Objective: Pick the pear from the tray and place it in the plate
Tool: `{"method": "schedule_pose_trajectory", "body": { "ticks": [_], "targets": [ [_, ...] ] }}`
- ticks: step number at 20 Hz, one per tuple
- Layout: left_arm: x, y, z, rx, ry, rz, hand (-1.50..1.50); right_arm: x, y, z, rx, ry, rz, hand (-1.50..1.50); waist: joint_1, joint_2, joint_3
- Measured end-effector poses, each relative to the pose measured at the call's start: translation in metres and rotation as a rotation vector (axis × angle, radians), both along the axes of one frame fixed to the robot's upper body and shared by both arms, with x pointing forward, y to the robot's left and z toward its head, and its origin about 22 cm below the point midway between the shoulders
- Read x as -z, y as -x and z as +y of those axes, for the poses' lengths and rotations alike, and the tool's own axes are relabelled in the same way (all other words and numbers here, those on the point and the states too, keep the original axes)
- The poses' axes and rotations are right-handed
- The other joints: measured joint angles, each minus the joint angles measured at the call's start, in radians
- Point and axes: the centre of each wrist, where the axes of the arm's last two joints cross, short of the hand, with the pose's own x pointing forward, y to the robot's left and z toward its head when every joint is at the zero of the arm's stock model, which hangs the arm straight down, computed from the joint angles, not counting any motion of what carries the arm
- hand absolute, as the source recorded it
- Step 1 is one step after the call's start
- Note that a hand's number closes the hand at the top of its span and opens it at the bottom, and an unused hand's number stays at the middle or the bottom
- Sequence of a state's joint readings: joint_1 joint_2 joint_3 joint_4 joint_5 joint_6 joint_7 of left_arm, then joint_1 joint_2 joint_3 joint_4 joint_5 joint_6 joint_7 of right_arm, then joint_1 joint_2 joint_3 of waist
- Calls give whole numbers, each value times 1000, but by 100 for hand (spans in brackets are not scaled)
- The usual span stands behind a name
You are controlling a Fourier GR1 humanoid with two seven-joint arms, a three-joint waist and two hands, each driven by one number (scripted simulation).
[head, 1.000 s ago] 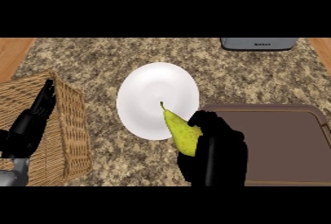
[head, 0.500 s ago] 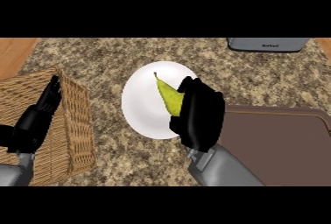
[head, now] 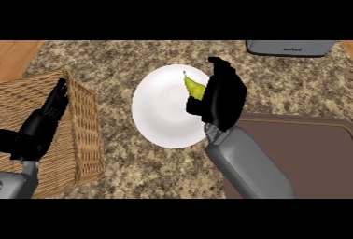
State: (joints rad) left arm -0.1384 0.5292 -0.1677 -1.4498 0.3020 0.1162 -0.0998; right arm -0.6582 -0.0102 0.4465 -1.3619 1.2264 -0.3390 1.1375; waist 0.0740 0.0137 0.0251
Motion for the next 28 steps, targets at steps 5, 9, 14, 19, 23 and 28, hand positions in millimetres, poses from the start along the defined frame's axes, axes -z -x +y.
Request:
{"method": "schedule_pose_trajectory", "body": {
  "ticks": [5,9,14,19,23,28],
  "targets": [
    [0,-1,-1,1,-1,8,0,5,-13,-6,22,-96,-57,-150,1,0,0],
    [2,1,2,-14,-4,17,0,5,-15,-14,36,-210,-189,-150,-13,-6,1],
    [5,6,8,-35,-3,28,0,14,-4,-25,64,-395,-320,-150,-34,-14,1],
    [9,14,14,-62,-7,34,0,41,29,-33,90,-517,-361,-150,-62,-24,3],
    [11,19,19,-78,-1,31,0,60,66,-38,79,-561,-376,-150,-79,-28,4],
    [11,19,20,-85,-3,38,0,80,109,-49,38,-569,-369,-150,-84,-27,5]
  ]
}}
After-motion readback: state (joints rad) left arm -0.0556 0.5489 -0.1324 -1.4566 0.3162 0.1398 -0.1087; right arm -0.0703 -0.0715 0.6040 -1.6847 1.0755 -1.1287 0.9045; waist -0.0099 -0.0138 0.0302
